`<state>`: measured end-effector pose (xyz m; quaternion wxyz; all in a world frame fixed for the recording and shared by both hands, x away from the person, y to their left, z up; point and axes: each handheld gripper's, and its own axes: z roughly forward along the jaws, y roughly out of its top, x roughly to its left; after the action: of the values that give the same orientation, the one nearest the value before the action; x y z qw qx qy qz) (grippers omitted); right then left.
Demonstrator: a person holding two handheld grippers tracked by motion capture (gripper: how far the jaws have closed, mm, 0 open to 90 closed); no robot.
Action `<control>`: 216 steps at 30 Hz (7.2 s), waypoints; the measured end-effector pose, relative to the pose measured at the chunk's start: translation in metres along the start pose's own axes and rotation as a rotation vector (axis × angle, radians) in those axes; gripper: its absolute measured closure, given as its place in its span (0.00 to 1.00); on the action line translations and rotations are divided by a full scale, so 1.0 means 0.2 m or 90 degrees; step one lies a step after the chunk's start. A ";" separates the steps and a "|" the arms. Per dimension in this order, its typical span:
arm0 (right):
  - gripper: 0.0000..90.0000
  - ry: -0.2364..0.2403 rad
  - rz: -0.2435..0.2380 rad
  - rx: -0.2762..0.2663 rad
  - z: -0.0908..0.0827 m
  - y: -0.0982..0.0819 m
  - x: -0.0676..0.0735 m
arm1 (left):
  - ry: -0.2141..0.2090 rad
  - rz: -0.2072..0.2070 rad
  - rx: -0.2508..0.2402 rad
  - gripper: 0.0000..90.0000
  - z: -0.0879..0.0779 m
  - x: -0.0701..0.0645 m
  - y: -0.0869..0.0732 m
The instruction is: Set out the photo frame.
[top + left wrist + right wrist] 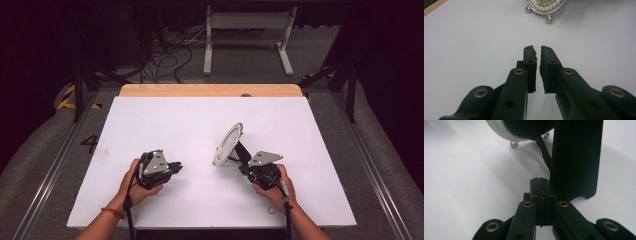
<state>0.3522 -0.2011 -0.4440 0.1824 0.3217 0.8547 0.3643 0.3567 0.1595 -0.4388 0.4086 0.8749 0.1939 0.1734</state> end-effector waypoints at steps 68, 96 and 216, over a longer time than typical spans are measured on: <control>0.62 -0.008 0.170 -0.175 0.09 0.14 0.10 | 0.019 -0.006 0.020 0.51 0.03 -0.02 -0.03; 0.57 0.046 0.165 -0.154 0.09 0.13 0.04 | 0.017 -0.017 0.005 0.41 0.03 -0.03 -0.02; 0.83 0.074 0.147 -0.157 -0.01 0.08 -0.05 | -0.165 -0.041 -0.026 0.31 0.50 0.08 0.33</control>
<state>0.3649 -0.1999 -0.4301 0.1279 0.3714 0.7702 0.5026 0.4304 0.0625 -0.4454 0.4531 0.8748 0.1644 0.0497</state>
